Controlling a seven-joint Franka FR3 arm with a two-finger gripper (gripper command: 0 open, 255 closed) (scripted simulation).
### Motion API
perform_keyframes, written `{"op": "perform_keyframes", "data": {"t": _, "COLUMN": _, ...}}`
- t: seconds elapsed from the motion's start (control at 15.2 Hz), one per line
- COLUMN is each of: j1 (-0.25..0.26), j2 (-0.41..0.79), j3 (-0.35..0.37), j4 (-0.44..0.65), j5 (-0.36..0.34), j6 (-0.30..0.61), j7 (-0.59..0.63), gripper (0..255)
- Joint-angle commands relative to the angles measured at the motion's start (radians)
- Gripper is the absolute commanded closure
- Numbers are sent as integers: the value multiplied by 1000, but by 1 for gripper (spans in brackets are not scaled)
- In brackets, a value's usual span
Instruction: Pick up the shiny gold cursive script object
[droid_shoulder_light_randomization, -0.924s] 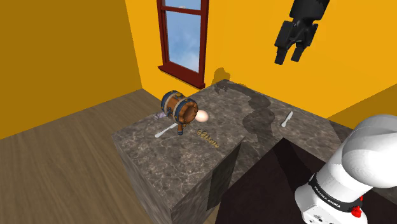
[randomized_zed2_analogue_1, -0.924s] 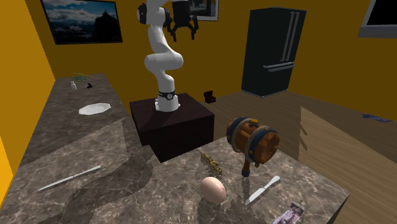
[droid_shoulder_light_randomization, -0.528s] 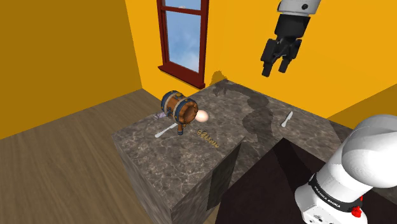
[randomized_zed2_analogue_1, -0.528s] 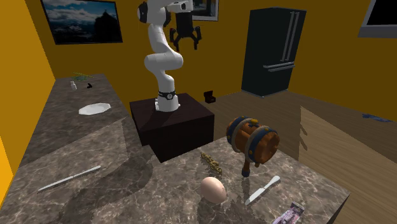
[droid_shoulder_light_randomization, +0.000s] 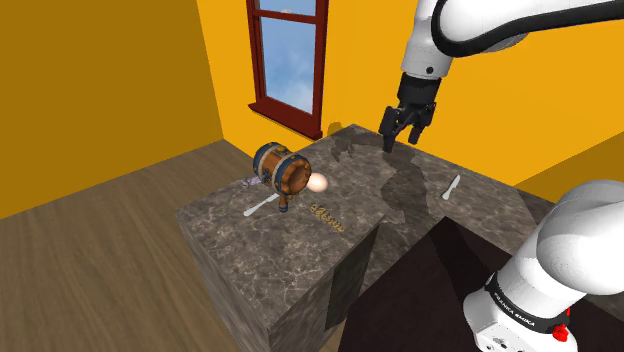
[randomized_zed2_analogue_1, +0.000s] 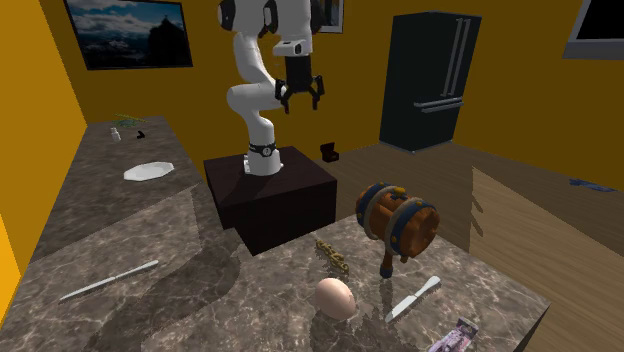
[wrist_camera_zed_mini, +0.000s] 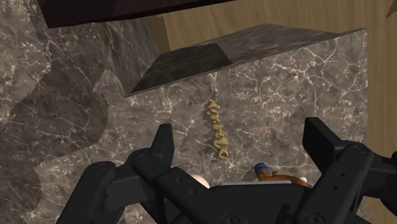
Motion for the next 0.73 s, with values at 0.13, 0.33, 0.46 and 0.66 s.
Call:
{"op": "perform_keyframes", "data": {"t": 0.13, "j1": -3, "j2": 117, "j3": 23, "j4": -49, "j5": 1, "j6": 172, "j7": 10, "gripper": 0}}
{"op": "perform_keyframes", "data": {"t": 0.33, "j1": -8, "j2": 215, "j3": 36, "j4": -66, "j5": -3, "j6": 289, "j7": 19, "gripper": 0}}
{"op": "perform_keyframes", "data": {"t": 0.46, "j1": -12, "j2": 287, "j3": 45, "j4": -70, "j5": -9, "j6": 366, "j7": 26, "gripper": 0}}
{"op": "perform_keyframes", "data": {"t": 0.66, "j1": -20, "j2": 403, "j3": 57, "j4": -63, "j5": -24, "j6": 477, "j7": 41, "gripper": 0}}
